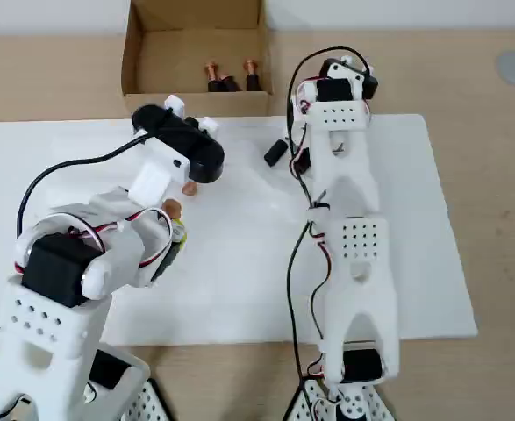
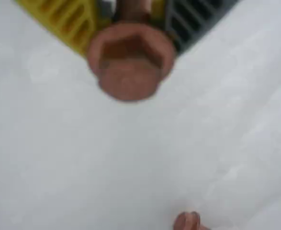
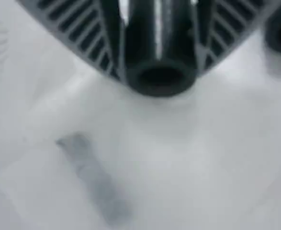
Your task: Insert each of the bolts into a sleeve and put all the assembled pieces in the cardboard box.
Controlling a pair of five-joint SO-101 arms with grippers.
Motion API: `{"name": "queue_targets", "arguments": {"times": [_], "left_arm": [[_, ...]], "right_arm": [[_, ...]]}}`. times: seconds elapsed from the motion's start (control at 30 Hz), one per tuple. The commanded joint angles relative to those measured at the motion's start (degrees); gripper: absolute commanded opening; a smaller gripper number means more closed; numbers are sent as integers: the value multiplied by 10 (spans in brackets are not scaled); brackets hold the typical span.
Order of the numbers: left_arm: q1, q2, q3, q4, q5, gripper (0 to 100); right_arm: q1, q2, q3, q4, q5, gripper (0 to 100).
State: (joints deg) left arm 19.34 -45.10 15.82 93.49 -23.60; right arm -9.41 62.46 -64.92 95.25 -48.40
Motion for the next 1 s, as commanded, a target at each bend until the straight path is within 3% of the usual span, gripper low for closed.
{"name": "queue_targets", "arguments": {"times": [0.0,0.07,0.23,0.63,0.97], "left_arm": [[4,-14,-6,3,2,7],[4,-15,-14,0,14,7],[4,-15,-85,-2,123,9],[3,-51,-165,-8,143,6],[3,-227,-87,-136,141,5]], "right_arm": [[-3,-2,-53,28,-4,9],[-4,-2,-119,56,-3,9],[-8,-11,-311,72,37,9],[-44,-305,-292,73,119,9],[-89,-493,-240,74,181,9]]}}
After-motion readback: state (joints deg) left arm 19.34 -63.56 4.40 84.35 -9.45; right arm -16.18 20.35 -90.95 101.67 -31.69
